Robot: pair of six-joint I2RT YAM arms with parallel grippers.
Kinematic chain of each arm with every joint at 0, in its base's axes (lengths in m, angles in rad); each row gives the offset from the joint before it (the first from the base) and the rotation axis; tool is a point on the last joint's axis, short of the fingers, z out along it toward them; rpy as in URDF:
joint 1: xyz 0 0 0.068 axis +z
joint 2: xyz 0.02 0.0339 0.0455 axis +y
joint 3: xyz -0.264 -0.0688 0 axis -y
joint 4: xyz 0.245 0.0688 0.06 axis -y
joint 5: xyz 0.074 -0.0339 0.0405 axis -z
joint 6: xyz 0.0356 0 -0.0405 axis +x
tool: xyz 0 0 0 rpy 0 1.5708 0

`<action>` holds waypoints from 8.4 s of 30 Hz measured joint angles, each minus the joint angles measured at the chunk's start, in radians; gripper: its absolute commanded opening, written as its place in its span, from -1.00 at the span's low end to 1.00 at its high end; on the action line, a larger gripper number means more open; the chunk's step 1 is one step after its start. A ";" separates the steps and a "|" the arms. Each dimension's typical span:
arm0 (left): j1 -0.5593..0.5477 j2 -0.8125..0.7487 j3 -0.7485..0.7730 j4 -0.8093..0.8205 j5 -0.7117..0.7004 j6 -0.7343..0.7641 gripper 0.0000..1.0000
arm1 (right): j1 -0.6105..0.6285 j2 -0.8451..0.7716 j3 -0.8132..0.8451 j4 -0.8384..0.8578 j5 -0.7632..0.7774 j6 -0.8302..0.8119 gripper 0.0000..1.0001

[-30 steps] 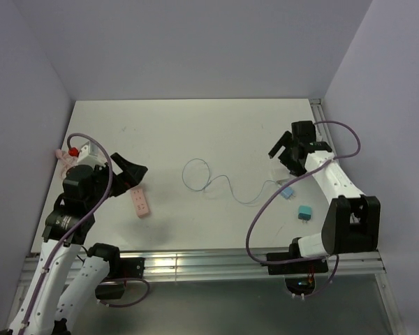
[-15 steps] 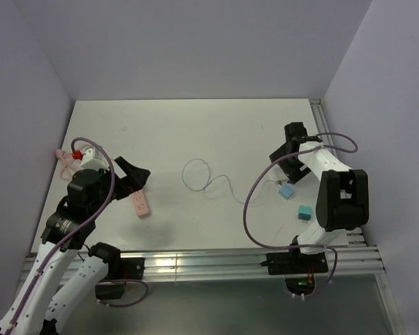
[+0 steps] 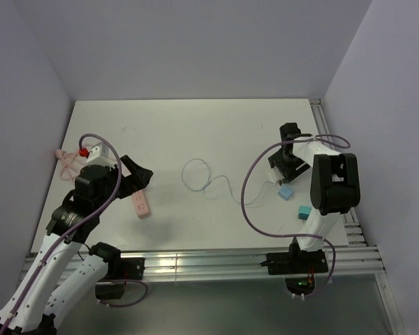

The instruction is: Insert the plug

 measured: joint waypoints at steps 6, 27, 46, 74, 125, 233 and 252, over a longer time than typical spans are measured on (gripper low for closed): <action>0.000 0.084 0.000 -0.003 0.055 -0.001 0.99 | 0.000 0.011 0.008 0.024 0.002 -0.038 -0.29; 0.000 0.328 0.237 -0.048 0.436 0.071 0.65 | 0.708 -0.529 -0.058 0.327 -0.155 -0.666 -1.00; -0.082 0.277 0.060 0.188 0.673 -0.122 0.66 | 0.983 -0.666 -0.170 0.421 -0.417 -0.901 -1.00; -0.226 0.376 0.013 0.301 0.786 -0.200 -0.99 | 1.064 -0.666 -0.150 0.400 -0.341 -0.952 0.21; -0.229 0.059 -0.181 0.771 0.623 -0.244 -0.99 | 0.947 -0.827 -0.316 0.767 -0.515 -0.352 -0.03; -0.231 0.236 -0.074 0.292 0.566 -0.005 0.43 | 1.061 -0.594 -0.524 -0.289 -0.035 0.793 0.51; -0.231 0.198 -0.052 0.185 0.498 0.016 0.34 | 1.061 -0.678 -0.448 -0.073 0.083 0.314 -1.00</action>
